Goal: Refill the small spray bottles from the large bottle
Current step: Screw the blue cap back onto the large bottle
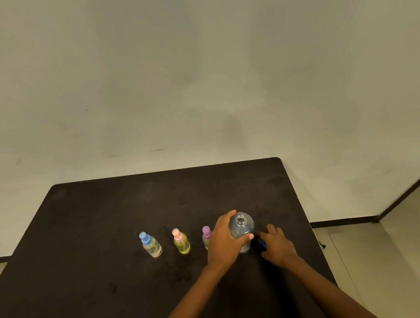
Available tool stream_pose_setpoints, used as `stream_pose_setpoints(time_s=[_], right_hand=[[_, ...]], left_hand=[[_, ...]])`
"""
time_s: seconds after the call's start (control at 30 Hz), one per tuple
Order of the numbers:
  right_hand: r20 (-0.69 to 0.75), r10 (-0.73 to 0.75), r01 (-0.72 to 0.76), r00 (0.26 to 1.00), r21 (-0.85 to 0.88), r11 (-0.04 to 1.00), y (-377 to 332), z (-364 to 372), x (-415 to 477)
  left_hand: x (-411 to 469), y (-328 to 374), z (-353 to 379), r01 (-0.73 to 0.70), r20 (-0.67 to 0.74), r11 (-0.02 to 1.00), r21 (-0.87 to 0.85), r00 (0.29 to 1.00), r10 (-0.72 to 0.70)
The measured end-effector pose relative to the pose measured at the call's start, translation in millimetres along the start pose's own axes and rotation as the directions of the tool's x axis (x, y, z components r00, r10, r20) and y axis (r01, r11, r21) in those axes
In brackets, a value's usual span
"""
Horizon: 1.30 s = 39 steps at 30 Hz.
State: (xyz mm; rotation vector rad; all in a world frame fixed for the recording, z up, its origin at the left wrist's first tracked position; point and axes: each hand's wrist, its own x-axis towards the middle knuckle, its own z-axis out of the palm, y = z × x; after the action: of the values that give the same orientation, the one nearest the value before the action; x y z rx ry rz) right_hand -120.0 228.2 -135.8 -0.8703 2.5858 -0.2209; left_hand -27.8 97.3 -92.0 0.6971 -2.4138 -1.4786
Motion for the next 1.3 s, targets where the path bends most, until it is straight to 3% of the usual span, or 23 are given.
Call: stream_pose_setpoints(time_s=[0.1,0.23,0.4,0.57,0.97,1.3], right_hand=[[-0.056,0.021,-0.017,0.998,0.065,0.998,4.7,-2.1,-0.9],[-0.144,0.068,-0.019,0.987,0.318,0.948,11.5,-24.5,2.0],[-0.281,0.032,0.139,0.959,0.566,0.813,-2.2,-81.7,-3.7],[-0.297,0.001,0.225,0.955,0.724,0.652,-32.0,-114.8,-20.6],[-0.307,0.055,0.222,0.950,0.790,0.571,-61.1,-94.6,-20.3],[-0.285,0.045,0.195,0.957,0.752,0.630,-59.1,-72.5,-22.5]], left_hand=[[-1.2,1.5,-0.1,0.003,-0.003,1.000,0.004,1.000,-0.003],[-2.0,2.4,-0.2,0.016,-0.003,1.000,-0.003,1.000,-0.016],[-3.4,1.7,1.0,0.024,-0.011,1.000,0.004,1.000,-0.024],[-6.5,5.3,-0.3,0.034,-0.025,0.999,-0.003,0.999,-0.034],[-11.4,9.0,-3.3,0.075,-0.008,0.997,-0.019,0.997,-0.075],[-11.4,15.2,-6.9,0.050,-0.003,0.998,0.032,0.999,-0.050]])
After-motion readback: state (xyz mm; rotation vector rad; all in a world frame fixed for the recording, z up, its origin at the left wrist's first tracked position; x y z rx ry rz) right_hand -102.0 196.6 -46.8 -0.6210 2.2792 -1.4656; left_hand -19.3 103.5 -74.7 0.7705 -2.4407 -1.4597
